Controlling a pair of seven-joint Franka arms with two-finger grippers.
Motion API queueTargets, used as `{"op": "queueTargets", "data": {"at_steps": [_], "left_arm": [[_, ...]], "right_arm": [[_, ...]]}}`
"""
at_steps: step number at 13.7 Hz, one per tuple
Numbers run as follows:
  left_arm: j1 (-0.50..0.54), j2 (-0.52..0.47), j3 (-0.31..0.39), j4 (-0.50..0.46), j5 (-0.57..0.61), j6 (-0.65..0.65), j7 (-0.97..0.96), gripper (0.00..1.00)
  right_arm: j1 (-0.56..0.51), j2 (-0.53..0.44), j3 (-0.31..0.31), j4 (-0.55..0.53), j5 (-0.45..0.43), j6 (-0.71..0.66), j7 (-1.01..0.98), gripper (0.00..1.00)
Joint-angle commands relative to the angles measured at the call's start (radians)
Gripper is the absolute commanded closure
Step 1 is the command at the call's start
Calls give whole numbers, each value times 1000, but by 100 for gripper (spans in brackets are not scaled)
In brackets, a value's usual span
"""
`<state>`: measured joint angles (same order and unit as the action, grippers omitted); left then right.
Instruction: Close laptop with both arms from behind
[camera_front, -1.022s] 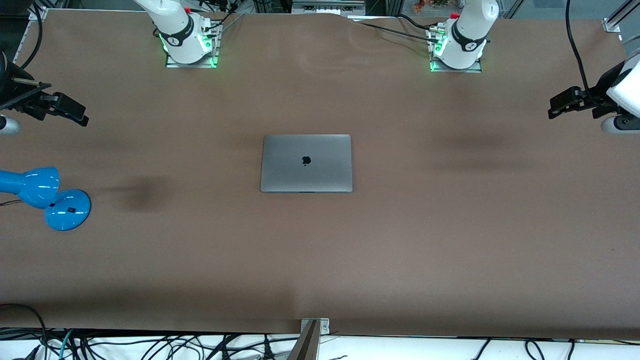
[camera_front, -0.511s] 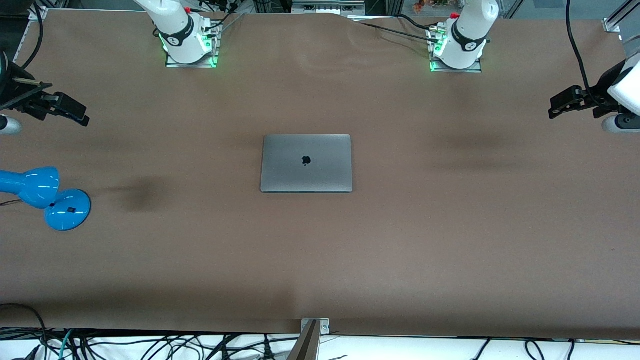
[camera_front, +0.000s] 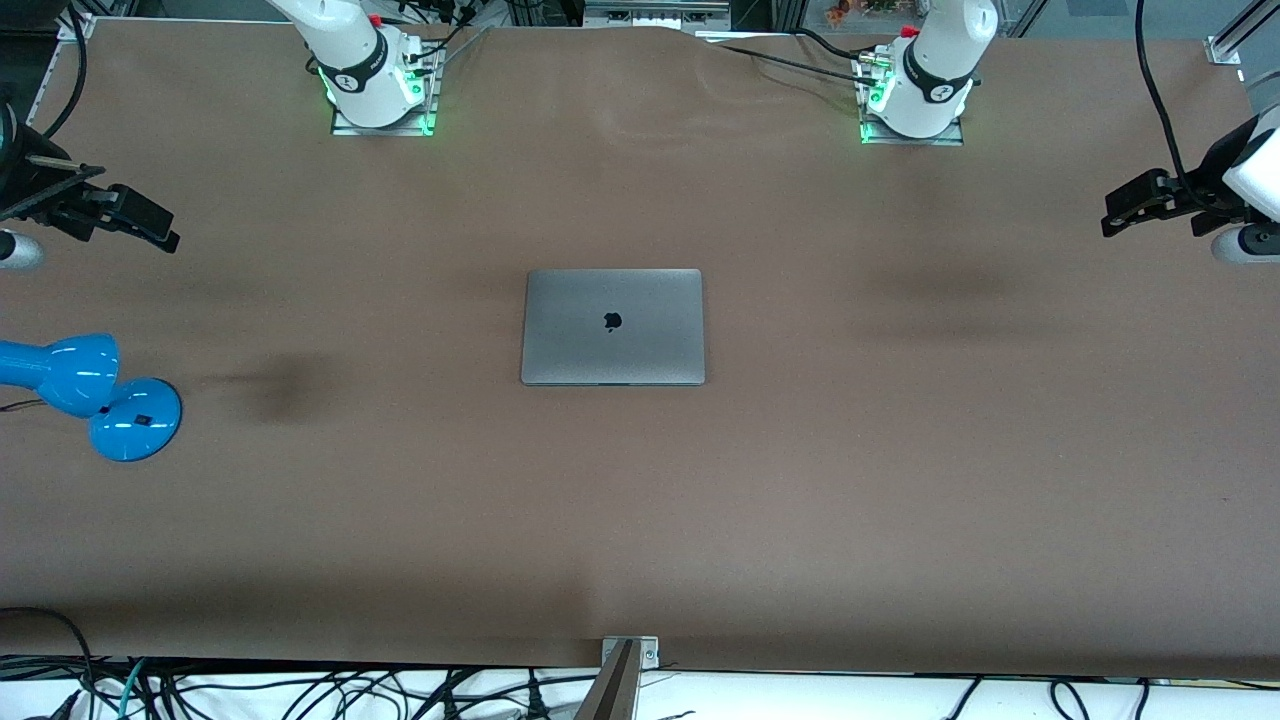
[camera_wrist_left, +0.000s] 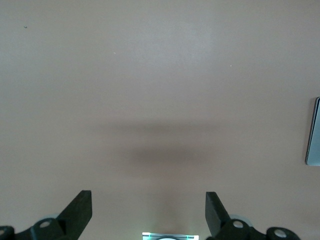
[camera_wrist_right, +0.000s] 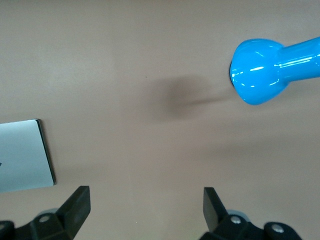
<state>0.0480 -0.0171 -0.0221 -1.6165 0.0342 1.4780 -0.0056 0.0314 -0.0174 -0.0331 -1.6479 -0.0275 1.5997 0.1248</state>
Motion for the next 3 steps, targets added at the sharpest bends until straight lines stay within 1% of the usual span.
{"op": "queueTargets", "data": {"at_steps": [1, 3], "left_arm": [[10, 6, -12, 26, 19, -21, 10, 0], [10, 5, -12, 27, 19, -16, 7, 0]], "right_arm": [[-1, -10, 1, -7, 17, 5, -4, 0], [-1, -10, 2, -7, 17, 6, -4, 0]]}}
